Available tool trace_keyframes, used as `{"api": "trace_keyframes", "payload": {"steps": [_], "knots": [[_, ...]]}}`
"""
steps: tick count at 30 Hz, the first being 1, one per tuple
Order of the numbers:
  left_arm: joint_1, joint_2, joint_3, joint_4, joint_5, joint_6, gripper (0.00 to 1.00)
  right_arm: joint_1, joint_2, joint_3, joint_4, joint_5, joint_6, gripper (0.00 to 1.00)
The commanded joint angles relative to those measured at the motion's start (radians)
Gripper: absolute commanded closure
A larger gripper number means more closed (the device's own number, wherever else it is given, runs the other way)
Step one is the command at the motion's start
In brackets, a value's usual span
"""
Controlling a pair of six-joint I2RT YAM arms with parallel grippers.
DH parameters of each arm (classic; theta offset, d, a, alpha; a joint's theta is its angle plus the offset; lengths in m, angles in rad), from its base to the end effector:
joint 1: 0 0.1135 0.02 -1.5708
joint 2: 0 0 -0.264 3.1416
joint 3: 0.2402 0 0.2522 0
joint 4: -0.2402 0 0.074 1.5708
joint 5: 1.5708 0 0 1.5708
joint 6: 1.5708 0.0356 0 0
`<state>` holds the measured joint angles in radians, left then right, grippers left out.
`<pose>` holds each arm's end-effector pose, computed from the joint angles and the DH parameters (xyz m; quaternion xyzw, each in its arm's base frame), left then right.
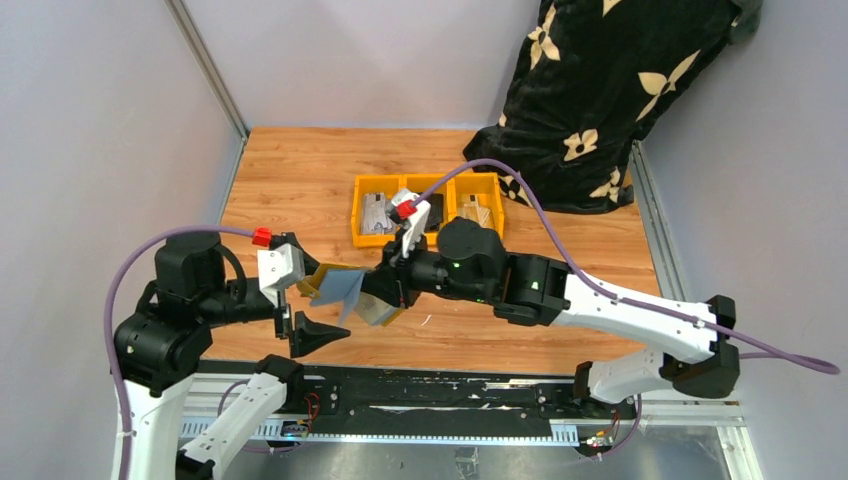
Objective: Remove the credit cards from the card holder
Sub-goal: Remove the credit card from the card holder.
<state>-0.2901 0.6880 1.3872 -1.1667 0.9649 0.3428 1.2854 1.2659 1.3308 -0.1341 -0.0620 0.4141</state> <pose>0.0387 -0.0421 0.4422 0.4659 0.6413 -0.3828 0.4745 0.0797 0.2794 0.4335 -0.3276 0.6536 0.5271 0.4331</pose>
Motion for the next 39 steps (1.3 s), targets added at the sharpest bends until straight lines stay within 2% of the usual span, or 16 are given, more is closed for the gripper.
{"api": "trace_keyframes", "payload": {"steps": [1, 4, 7, 8, 12, 13, 14, 15, 17, 18, 21, 27, 32, 37, 39], "knots": [[0.004, -0.019, -0.073, 0.018, 0.012, 0.015, 0.00, 0.076, 0.105, 0.220, -0.294, 0.316, -0.002, 1.00], [0.003, -0.042, -0.109, 0.054, -0.041, 0.001, 0.00, 0.110, 0.147, 0.285, -0.328, 0.375, -0.015, 1.00], [0.003, -0.076, -0.140, 0.144, -0.194, -0.033, 0.00, 0.126, 0.165, 0.312, -0.335, 0.368, -0.031, 1.00], [0.003, -0.090, -0.150, 0.163, -0.225, -0.031, 0.03, 0.127, 0.161, 0.302, -0.322, 0.350, -0.035, 1.00], [0.002, -0.120, -0.161, 0.176, -0.210, -0.012, 0.26, 0.127, 0.106, 0.218, -0.215, 0.266, -0.068, 1.00], [0.002, -0.123, -0.163, 0.176, -0.194, -0.012, 0.35, 0.127, 0.088, 0.189, -0.195, 0.239, -0.078, 1.00], [0.002, -0.126, -0.166, 0.176, -0.176, -0.014, 0.51, 0.127, 0.072, 0.168, -0.157, 0.214, -0.085, 1.00], [0.002, -0.126, -0.166, 0.176, -0.170, -0.019, 0.59, 0.126, 0.059, 0.151, -0.139, 0.195, -0.091, 1.00], [0.003, -0.115, -0.160, 0.175, -0.150, -0.036, 0.70, 0.126, 0.040, 0.135, -0.127, 0.150, -0.107, 1.00], [0.002, -0.108, -0.151, 0.169, -0.132, -0.040, 0.72, 0.125, 0.029, 0.119, -0.114, 0.106, -0.119, 1.00], [0.002, -0.087, -0.124, 0.150, -0.057, -0.062, 0.74, 0.118, -0.008, 0.075, -0.068, 0.010, -0.130, 1.00], [0.003, -0.038, -0.091, 0.122, 0.079, -0.135, 0.69, 0.050, -0.095, -0.050, 0.066, -0.241, -0.092, 1.00], [0.002, 0.011, -0.050, 0.122, 0.197, -0.229, 0.76, -0.002, -0.148, -0.118, 0.186, -0.451, -0.066, 1.00], [0.003, 0.056, -0.067, 0.119, 0.334, -0.326, 0.55, -0.022, -0.171, -0.151, 0.274, -0.547, -0.047, 1.00], [0.002, 0.067, -0.079, 0.118, 0.359, -0.348, 0.50, -0.034, -0.171, -0.150, 0.283, -0.563, -0.042, 1.00]]}}
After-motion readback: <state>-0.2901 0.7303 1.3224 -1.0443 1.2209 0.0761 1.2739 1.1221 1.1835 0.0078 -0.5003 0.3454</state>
